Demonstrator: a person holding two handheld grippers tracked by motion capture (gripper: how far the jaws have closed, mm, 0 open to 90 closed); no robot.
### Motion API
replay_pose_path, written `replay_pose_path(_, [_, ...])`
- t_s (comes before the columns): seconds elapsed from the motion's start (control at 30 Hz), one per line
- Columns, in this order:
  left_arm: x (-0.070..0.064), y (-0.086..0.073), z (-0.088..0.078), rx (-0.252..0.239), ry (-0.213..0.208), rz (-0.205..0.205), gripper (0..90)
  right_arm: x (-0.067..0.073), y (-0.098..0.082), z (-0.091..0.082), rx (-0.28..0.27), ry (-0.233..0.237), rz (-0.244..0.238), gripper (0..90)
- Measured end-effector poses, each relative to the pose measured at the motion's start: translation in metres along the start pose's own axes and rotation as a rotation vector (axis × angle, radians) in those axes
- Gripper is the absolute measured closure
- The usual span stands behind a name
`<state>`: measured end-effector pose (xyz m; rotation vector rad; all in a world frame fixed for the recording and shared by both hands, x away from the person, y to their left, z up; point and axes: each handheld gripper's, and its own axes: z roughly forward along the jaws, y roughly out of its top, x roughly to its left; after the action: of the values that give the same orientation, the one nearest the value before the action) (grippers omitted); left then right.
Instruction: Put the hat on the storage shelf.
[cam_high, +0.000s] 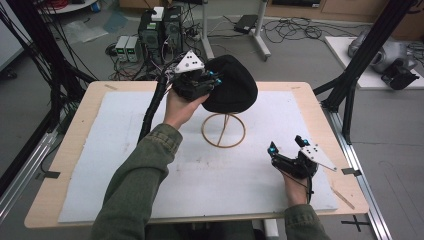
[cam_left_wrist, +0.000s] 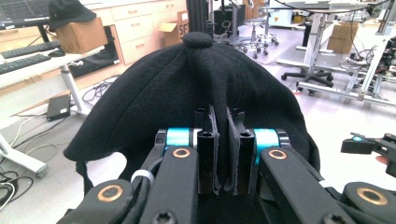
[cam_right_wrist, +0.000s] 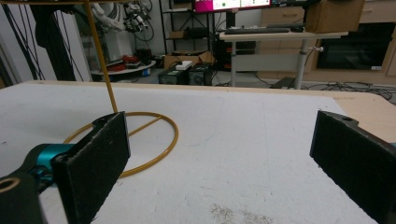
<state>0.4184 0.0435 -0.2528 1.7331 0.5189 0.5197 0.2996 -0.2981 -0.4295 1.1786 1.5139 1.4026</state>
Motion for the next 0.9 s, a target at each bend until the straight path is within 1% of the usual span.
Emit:
replay_pose_path(0.07, [-0.001, -0.002, 0.001, 0.006, -0.005, -0.007, 81.5, 0.000, 0.000, 0.000, 0.001, -0.001, 0.008, 4.0])
replay_pose_path(0.13, [-0.001, -0.005, 0.001, 0.007, -0.011, -0.017, 78.4, -0.001, 0.000, -0.001, 0.002, -0.003, 0.004, 4.0])
replay_pose_path(0.2, [0.000, -0.007, 0.001, 0.005, -0.016, -0.026, 76.4, -0.001, 0.000, -0.001, 0.001, -0.004, 0.010, 4.0])
replay_pose_path(0.23, [0.002, -0.009, 0.001, 0.010, -0.015, -0.044, 73.0, -0.002, 0.000, -0.001, 0.000, -0.002, 0.008, 4.0])
replay_pose_path(0.3, [0.004, -0.011, 0.002, 0.024, -0.014, -0.069, 60.9, -0.002, 0.000, -0.002, -0.004, -0.006, 0.003, 4.0])
replay_pose_path(0.37, [0.006, -0.013, 0.003, 0.036, -0.012, -0.078, 49.9, -0.002, 0.000, -0.002, -0.003, -0.008, 0.010, 4.0])
replay_pose_path(0.4, [0.007, -0.013, 0.003, 0.033, 0.000, -0.082, 45.9, -0.002, 0.000, -0.002, -0.002, -0.007, 0.009, 4.0])
replay_pose_path(0.5, [0.008, -0.013, 0.002, 0.023, 0.015, -0.084, 37.9, -0.002, 0.000, -0.002, -0.002, -0.009, 0.001, 4.0])
replay_pose_path(0.53, [0.008, -0.013, 0.002, 0.020, 0.022, -0.088, 34.3, -0.002, 0.000, -0.002, -0.001, -0.008, 0.005, 4.0])
replay_pose_path(0.57, [0.009, -0.013, 0.001, 0.017, 0.028, -0.082, 31.2, -0.002, 0.000, -0.003, 0.001, -0.008, 0.012, 4.0])
replay_pose_path(0.6, [0.009, -0.014, -0.001, 0.007, 0.037, -0.077, 28.6, -0.003, 0.000, -0.003, 0.000, -0.009, 0.007, 4.0])
replay_pose_path(0.63, [0.009, -0.014, -0.002, 0.000, 0.048, -0.074, 27.0, -0.003, 0.000, -0.003, -0.002, -0.013, 0.003, 4.0])
replay_pose_path(0.67, [0.009, -0.014, -0.005, -0.004, 0.055, -0.071, 26.6, -0.003, 0.000, -0.004, -0.001, -0.014, 0.009, 4.0])
replay_pose_path(0.73, [0.010, -0.015, -0.008, -0.012, 0.066, -0.069, 26.1, -0.004, 0.000, -0.004, -0.001, -0.017, 0.015, 4.0])
replay_pose_path(0.8, [0.011, -0.016, -0.011, -0.023, 0.072, -0.071, 25.4, -0.004, 0.000, -0.005, -0.004, -0.022, 0.008, 4.0])
replay_pose_path(0.9, [0.012, -0.017, -0.013, -0.017, 0.090, -0.074, 22.3, -0.003, 0.000, -0.005, -0.006, -0.021, 0.015, 3.9])
